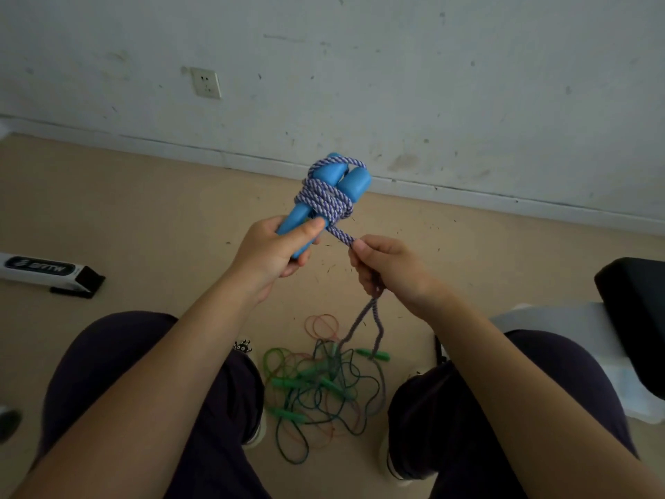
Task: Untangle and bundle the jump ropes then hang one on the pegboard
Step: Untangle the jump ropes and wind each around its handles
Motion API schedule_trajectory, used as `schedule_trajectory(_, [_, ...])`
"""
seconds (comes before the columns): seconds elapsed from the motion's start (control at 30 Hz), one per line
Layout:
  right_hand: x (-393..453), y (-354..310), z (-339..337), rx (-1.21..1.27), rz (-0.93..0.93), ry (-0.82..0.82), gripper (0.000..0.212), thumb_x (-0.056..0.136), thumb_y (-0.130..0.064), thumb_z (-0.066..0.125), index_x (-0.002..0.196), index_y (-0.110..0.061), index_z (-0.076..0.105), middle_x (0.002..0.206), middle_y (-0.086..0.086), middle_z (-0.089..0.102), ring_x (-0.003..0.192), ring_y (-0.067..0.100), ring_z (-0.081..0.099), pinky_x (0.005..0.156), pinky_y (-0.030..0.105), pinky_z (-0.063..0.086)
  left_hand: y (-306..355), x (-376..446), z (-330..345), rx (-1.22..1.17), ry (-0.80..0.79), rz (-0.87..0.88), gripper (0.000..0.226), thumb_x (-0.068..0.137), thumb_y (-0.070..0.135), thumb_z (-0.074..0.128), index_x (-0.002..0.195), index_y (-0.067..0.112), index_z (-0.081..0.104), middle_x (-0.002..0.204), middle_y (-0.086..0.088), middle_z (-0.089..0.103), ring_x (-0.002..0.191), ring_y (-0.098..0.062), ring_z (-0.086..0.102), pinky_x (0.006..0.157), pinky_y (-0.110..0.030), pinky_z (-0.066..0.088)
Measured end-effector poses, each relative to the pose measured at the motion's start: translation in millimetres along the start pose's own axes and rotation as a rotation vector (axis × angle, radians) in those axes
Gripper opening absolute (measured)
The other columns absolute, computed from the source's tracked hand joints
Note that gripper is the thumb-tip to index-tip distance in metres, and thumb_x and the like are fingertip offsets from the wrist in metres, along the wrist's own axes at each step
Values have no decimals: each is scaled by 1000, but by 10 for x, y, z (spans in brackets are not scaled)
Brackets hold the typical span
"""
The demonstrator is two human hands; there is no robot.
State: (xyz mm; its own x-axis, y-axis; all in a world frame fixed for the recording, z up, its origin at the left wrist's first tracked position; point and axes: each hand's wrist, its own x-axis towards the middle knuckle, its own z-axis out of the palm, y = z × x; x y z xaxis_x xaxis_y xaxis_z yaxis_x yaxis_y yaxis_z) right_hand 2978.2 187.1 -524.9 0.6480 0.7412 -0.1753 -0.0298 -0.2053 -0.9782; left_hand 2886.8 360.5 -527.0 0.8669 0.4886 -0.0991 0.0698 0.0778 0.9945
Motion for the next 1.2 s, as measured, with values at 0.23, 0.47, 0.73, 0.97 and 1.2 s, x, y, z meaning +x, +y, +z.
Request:
schedule_trajectory(0.23, [6,-39,154,-186,-64,-24,39,105,-27,45,69,-17,55,44,-12,37,41,6,31,44,19,28,38,32,20,0,187,-60,28,89,32,73,78,7,67,47,3,52,36,-7,40,36,-16,28])
schedule_trajectory(0.47, [-51,-185,27,-245,-145,102,30,99,-25,58,70,-16,58,48,-14,38,45,3,30,47,20,27,-23,39,17,155,120,-67,27,87,35,75,76,11,67,48,3,55,42,-9,46,38,-18,32])
schedule_trajectory(0.73, [-77,-173,-191,-343,-243,168,21,95,-16,64,81,-1,63,57,-7,46,52,4,37,52,22,30,-74,-1,45,503,-230,-166,32,86,42,73,81,11,68,46,3,55,38,-8,43,39,-18,33])
schedule_trajectory(0.97, [-54,-135,-146,-584,-331,227,31,83,-28,77,74,1,69,62,6,58,56,11,47,51,23,34,26,-33,47,698,-562,-188,33,80,48,78,74,17,67,47,3,56,44,-8,46,50,-22,36])
schedule_trajectory(1.2, [13,-75,-157,-642,-312,208,39,71,-39,84,75,-10,59,60,-5,48,55,7,40,53,30,32,-31,-36,34,812,-582,-120,51,63,68,75,67,18,62,44,3,58,48,-7,52,66,-32,42])
